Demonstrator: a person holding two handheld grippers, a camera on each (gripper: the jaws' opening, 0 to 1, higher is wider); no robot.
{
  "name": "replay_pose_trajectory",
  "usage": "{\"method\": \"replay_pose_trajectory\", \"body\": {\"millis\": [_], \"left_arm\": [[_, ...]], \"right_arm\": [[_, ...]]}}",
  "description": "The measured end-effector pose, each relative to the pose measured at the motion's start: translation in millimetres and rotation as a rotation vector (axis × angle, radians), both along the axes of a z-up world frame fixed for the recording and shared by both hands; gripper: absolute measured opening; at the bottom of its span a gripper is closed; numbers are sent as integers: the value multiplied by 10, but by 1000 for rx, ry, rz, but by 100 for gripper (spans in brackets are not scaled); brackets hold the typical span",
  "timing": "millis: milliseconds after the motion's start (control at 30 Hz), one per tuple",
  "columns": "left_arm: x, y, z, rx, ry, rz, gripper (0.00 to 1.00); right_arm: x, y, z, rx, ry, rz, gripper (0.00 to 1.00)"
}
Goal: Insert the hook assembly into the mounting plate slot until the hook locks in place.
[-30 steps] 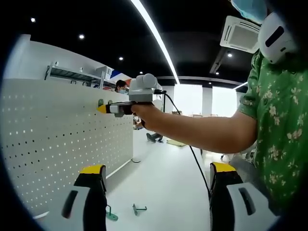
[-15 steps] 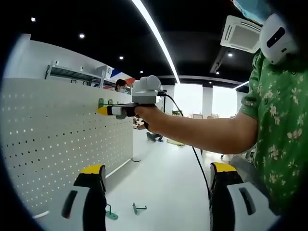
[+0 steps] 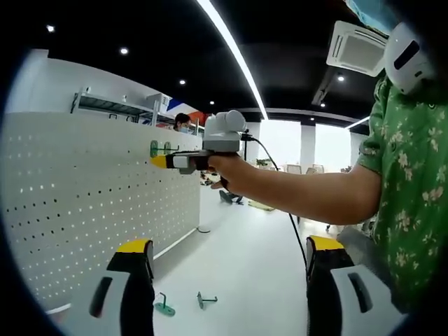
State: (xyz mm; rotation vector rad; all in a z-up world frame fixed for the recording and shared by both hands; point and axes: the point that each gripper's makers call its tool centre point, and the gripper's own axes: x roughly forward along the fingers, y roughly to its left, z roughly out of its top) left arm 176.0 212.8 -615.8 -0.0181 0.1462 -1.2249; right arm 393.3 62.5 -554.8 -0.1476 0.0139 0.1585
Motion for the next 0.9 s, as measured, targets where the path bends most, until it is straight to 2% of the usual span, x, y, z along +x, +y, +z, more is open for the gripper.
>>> {"method": "replay_pose_trajectory", "body": {"millis": [433,733,900], "left_arm": [[73,61,44,-14,10,74,93],[67,80,53,-19,14,99,92],[48,83,53,-20,15,106,92]], "right_arm": [[-114,-13,-42,4,1,-4,43],[-226,-32,-136,23,17,5,43],[-302,-54,-255,35,40,10,43]]}}
